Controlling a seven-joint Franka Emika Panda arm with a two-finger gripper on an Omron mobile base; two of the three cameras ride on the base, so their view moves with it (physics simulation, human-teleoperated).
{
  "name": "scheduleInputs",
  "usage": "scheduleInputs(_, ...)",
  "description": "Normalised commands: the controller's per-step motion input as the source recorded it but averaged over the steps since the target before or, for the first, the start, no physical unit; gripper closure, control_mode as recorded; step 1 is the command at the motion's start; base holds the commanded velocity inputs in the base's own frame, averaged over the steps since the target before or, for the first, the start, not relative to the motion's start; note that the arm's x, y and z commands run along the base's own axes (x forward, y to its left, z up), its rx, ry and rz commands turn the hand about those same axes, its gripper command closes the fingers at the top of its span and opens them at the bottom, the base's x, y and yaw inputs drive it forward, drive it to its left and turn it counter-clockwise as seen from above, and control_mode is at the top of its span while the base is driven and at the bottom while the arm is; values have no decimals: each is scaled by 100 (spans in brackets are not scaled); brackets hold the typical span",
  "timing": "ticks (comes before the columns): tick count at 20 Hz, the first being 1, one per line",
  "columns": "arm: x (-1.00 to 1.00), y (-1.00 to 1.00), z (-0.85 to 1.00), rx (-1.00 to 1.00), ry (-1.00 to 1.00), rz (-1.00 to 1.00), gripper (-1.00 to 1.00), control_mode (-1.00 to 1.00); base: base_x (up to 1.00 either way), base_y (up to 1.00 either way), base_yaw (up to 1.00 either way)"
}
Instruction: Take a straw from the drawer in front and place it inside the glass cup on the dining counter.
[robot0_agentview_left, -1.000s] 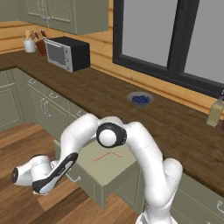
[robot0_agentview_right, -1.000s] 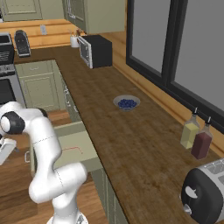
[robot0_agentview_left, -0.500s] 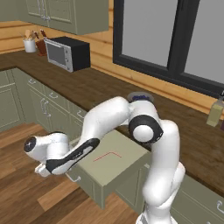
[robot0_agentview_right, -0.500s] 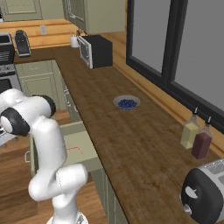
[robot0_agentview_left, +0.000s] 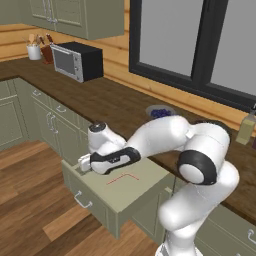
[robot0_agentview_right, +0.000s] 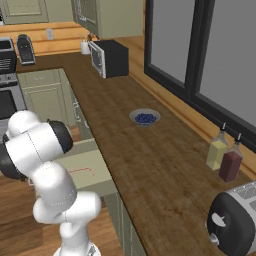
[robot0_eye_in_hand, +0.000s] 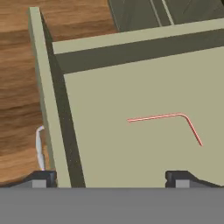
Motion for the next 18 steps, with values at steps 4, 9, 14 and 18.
scheduleInputs(4, 78, -36, -42, 1, 11, 0, -100, -100, 0, 0, 0)
scheduleInputs(9, 52, -1, -60, 0, 9, 0, -100, -100, 0, 0, 0)
scheduleInputs(14, 13, 21, -63, 0, 5, 0, -100, -100, 0, 0, 0)
scheduleInputs(18, 0, 39, -62, 0, 4, 0, -100, -100, 0, 0, 0)
